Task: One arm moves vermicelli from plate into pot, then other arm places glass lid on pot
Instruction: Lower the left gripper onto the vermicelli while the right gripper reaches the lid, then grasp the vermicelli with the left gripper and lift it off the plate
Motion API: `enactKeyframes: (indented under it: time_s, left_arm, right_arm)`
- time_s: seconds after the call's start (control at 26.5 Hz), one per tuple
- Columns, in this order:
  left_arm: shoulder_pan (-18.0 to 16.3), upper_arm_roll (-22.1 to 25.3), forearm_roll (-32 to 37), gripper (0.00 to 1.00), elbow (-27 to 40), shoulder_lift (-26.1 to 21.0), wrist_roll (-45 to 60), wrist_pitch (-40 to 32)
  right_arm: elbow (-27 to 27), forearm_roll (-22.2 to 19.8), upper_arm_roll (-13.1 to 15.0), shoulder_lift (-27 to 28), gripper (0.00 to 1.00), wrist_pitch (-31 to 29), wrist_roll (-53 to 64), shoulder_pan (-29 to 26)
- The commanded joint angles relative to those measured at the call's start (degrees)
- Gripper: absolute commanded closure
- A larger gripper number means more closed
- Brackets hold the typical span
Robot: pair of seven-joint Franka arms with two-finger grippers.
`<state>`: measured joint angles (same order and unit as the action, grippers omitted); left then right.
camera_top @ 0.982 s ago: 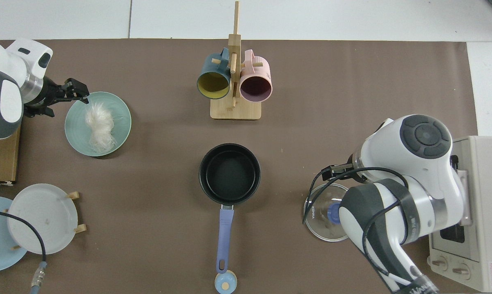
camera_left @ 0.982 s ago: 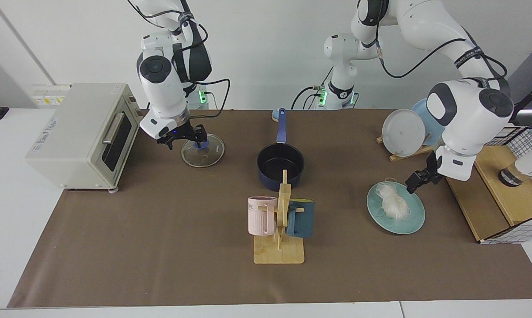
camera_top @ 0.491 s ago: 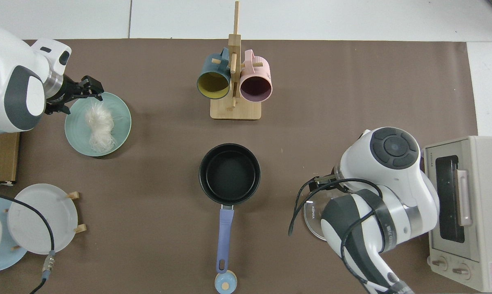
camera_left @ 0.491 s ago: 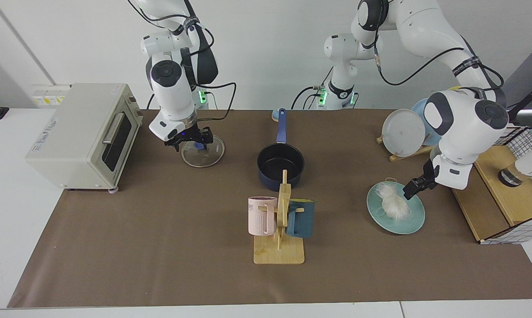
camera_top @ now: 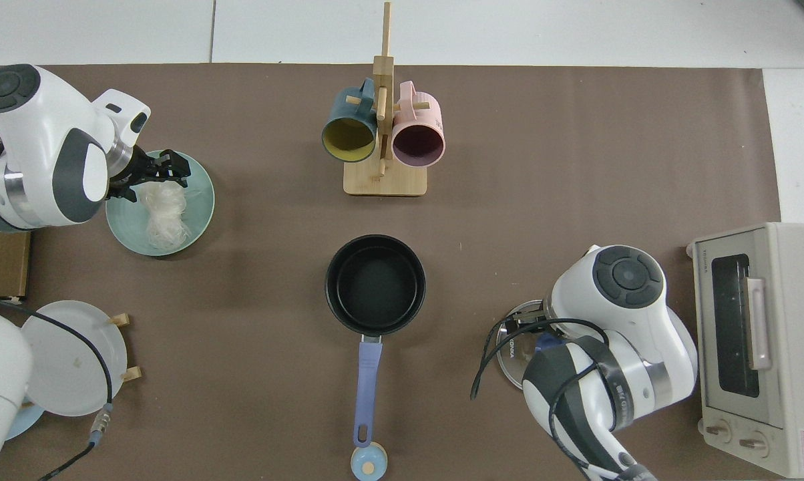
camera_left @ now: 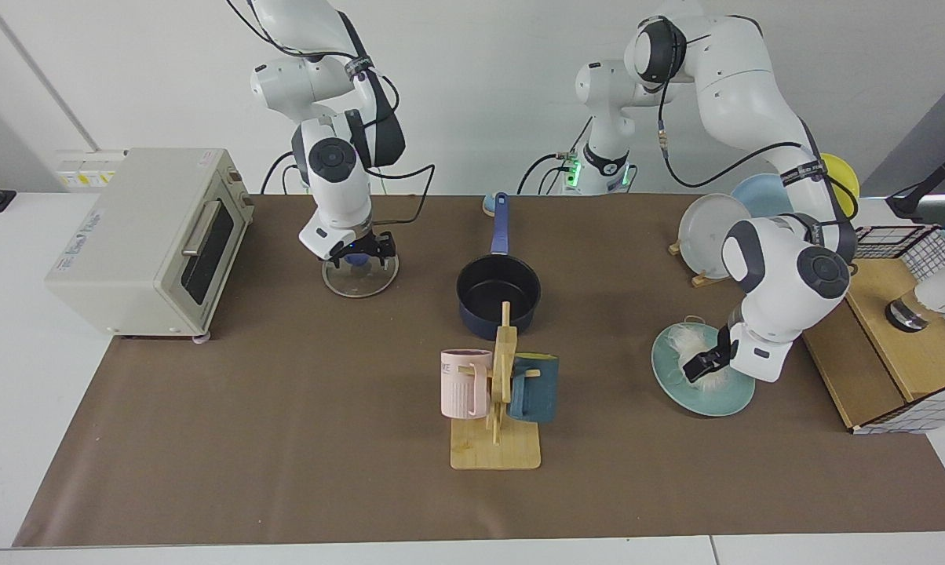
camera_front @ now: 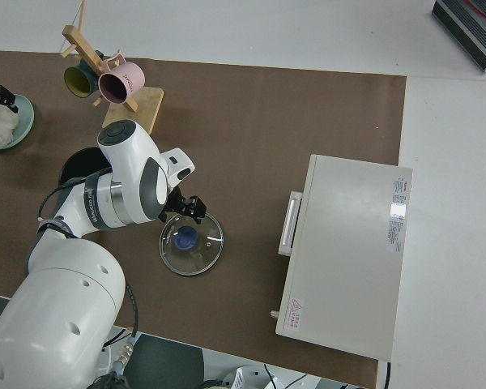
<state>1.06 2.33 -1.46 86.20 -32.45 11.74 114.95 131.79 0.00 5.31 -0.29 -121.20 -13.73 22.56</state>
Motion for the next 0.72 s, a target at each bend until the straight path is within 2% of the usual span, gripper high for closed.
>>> enactKeyframes:
  time_s: [0.0,0.08,0.11,0.15,0.19,0.23,0.26,0.68]
  left_arm:
    - [0.17,0.13,-1.26,0.00,3.89,2.22,-2.42,1.68]
    - [0.17,0.13,-1.44,0.02,3.89,2.22,-2.42,1.94]
    - [0.17,0.13,-1.44,0.09,3.89,2.22,-2.34,2.03]
    - [0.17,0.13,-1.62,0.23,3.89,2.22,-1.99,2.12]
    - [0.17,0.13,-1.88,0.38,3.89,2.22,-1.72,2.12]
    - [0.17,0.13,-2.32,0.63,3.72,2.22,-1.11,1.95]
    - [0.17,0.22,-3.28,1.00,3.71,2.22,-0.41,2.03]
    - [0.08,0.22,-3.29,1.00,2.40,2.56,-1.37,0.89]
  right_arm:
    - [5.31,0.88,-0.30,-2.96,0.00,-4.48,-1.30,-0.06]
    - [6.45,0.88,-0.30,-3.40,0.00,-5.27,-1.30,0.03]
    - [6.89,0.88,-0.39,-3.75,0.00,-5.45,-1.30,0.03]
    - [7.24,0.88,-0.30,-4.01,0.00,-5.54,-1.39,0.03]
    - [7.60,0.88,-0.30,-4.10,0.00,-5.71,-1.39,0.03]
    - [8.04,0.80,-0.30,-4.36,0.00,-5.98,-1.39,0.03]
    - [8.47,0.79,-0.39,-4.80,0.00,-6.33,-1.30,0.03]
    - [12.26,0.79,-0.30,-5.60,0.00,-10.72,-1.39,0.12]
